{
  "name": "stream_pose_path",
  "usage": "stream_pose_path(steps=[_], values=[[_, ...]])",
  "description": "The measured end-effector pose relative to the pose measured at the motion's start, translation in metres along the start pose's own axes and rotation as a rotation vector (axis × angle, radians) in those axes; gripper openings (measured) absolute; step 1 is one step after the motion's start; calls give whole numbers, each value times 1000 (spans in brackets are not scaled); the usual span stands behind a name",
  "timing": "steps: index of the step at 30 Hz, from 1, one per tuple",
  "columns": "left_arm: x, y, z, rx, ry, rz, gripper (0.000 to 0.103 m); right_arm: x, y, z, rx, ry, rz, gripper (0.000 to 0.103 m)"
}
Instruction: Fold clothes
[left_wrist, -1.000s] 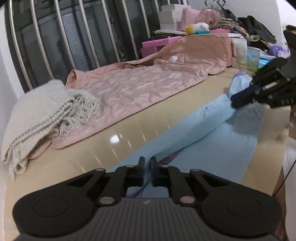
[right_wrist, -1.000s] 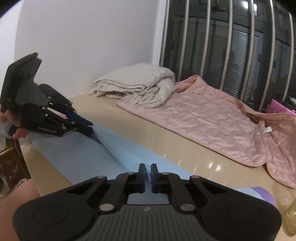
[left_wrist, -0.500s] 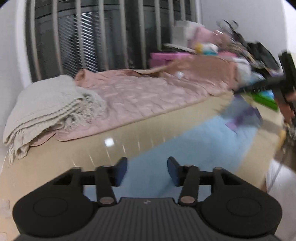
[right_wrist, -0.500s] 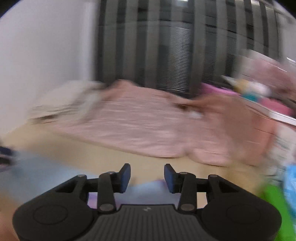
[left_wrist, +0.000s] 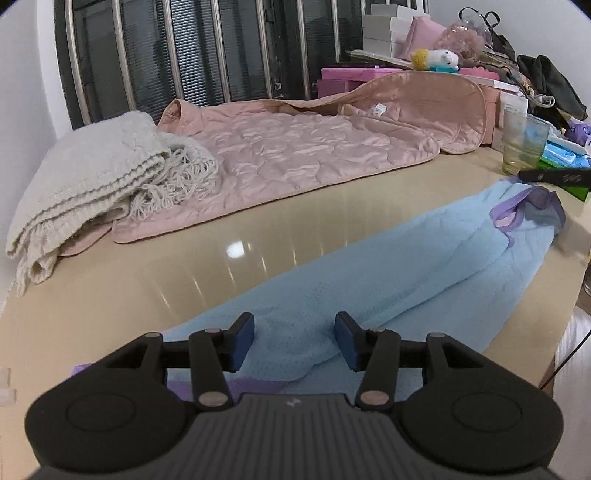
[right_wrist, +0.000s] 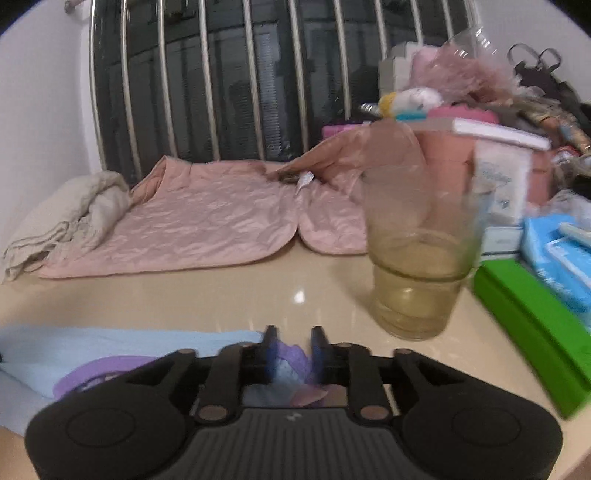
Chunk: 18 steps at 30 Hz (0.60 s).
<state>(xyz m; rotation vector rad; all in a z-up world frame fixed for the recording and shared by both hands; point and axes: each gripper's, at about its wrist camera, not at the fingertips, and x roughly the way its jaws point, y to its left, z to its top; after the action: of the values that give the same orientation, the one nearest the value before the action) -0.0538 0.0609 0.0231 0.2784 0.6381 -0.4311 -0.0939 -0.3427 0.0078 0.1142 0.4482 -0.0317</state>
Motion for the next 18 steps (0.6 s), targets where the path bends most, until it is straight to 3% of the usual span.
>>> stream_pose_path(steps=[1, 2, 5, 8, 11, 12, 15, 18], values=[[-6, -1, -1, -2, -13, 4, 50, -8, 1, -1, -3, -27, 2, 46], [-9, -2, -1, -13, -22, 8, 51, -16, 1, -1, -6, -52, 4, 46], [-20, -2, -1, -48, -47, 21, 53, -15, 8, -14, -31, -19, 15, 43], [-27, -3, 0, -73, -57, 29, 53, -3, 9, -27, 10, 1, -36, 39], [-32, -2, -2, -86, -57, 44, 54, -5, 17, -41, -50, -62, -81, 36], [-33, -1, -3, -95, -59, 48, 54, -6, 19, -46, -62, -84, -78, 34], [-36, 2, -6, -121, -63, 50, 54, -8, 25, -55, -79, -134, -61, 12], [-39, 2, -8, -128, -69, 53, 54, -7, 34, -47, -88, -128, -72, 8]])
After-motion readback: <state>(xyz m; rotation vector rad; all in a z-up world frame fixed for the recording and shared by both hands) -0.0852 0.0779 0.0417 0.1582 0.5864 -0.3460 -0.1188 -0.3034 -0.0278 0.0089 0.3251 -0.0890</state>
